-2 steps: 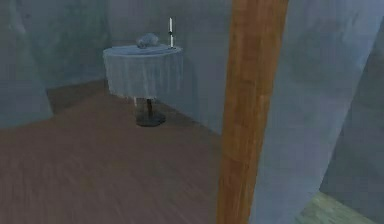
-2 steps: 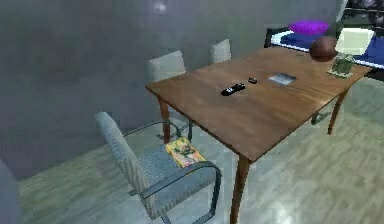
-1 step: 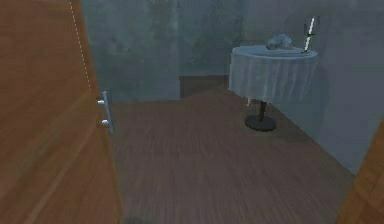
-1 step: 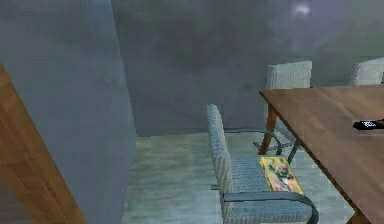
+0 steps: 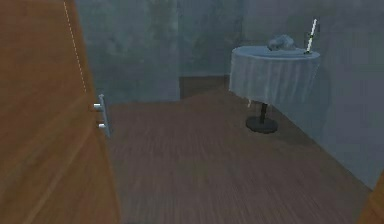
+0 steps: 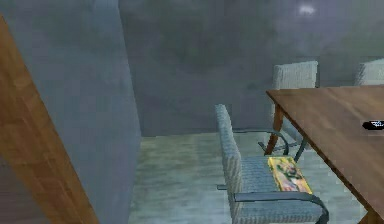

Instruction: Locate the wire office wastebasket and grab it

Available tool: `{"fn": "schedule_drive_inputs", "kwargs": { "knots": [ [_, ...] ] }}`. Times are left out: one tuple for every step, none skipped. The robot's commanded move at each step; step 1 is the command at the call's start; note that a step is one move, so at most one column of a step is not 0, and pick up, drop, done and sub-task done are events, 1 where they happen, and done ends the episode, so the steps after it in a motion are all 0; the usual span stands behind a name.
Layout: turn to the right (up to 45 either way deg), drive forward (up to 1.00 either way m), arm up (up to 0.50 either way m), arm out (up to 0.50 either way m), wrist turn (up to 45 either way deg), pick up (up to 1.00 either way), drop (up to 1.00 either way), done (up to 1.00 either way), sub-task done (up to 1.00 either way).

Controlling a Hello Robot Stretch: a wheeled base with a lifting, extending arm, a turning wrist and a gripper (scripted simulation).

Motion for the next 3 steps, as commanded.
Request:
{"fn": "schedule_drive_inputs", "kwargs": {
  "knots": [
    [-6.0, 0.00, 0.00, 0.00, 0.0, 0.00, 0.00, 0.00, 0.00],
    [0.0, 1.00, 0.00, 0.00, 0.0, 0.00, 0.00, 0.00, 0.00],
    [-6.0, 0.00, 0.00, 0.00, 0.0, 0.00, 0.00, 0.00, 0.00]
  ]
}}
